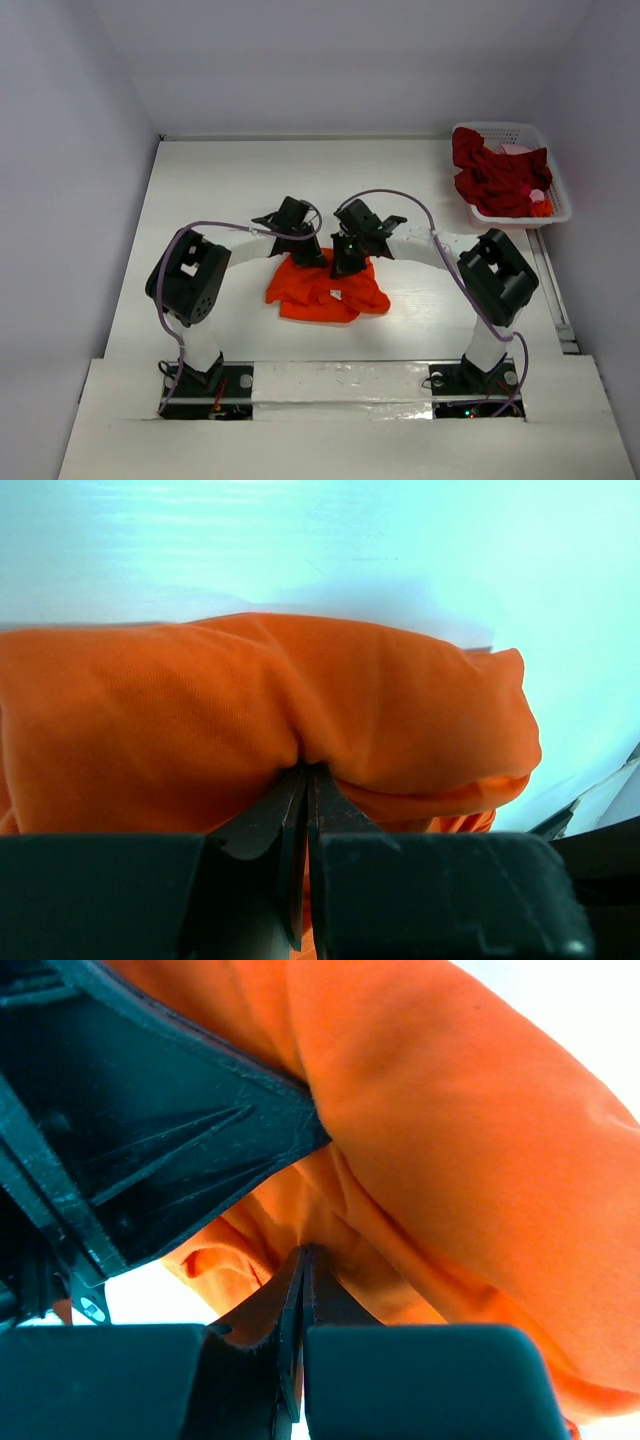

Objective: Fold and stack the t-shirts
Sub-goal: Fold the long partially folded tshirt into a neat square

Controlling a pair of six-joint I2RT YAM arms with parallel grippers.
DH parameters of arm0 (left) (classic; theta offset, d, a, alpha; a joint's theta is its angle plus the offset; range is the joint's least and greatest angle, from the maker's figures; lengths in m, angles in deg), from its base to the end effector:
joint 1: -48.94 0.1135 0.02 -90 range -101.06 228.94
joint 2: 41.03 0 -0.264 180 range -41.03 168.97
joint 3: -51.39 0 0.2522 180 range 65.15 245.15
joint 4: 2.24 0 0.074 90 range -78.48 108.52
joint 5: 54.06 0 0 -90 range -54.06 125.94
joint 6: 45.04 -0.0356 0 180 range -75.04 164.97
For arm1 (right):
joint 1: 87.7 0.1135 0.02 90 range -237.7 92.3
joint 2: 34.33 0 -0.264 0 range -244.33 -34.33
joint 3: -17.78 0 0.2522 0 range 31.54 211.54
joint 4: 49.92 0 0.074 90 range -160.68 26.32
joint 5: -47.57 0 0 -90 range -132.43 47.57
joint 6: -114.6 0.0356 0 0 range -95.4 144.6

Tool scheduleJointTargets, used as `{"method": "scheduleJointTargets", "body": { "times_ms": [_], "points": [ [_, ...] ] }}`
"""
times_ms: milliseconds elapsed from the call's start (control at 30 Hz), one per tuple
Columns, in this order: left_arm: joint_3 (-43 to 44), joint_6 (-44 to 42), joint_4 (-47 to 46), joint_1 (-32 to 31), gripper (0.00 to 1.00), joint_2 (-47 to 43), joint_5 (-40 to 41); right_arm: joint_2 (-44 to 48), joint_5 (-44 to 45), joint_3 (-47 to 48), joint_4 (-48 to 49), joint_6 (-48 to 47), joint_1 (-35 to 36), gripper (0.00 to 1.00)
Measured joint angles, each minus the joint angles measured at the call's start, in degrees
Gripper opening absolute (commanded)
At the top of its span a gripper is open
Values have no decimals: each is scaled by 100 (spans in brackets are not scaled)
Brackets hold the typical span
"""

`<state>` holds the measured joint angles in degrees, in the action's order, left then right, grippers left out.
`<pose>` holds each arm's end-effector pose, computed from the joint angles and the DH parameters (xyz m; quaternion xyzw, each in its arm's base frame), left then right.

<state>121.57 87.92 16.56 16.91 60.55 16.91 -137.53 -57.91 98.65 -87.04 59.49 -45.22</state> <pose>0.2966 -0.1993 0.1580 -0.0323 0.9285 -0.3277 0.1717 0.2654 0.2560 0.1814 -0.0987 0.9514 0.2646 0.1226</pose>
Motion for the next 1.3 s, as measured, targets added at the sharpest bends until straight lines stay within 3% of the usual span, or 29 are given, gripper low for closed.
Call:
{"method": "scheduleJointTargets", "body": {
  "times_ms": [733,1300],
  "points": [
    [848,52,376,289,0,715,-210,44,-37,-514,627,90,0,0],
    [933,33,129,516,0,822,-52,872,-81,-1150,365,142,111,0]
  ]
}}
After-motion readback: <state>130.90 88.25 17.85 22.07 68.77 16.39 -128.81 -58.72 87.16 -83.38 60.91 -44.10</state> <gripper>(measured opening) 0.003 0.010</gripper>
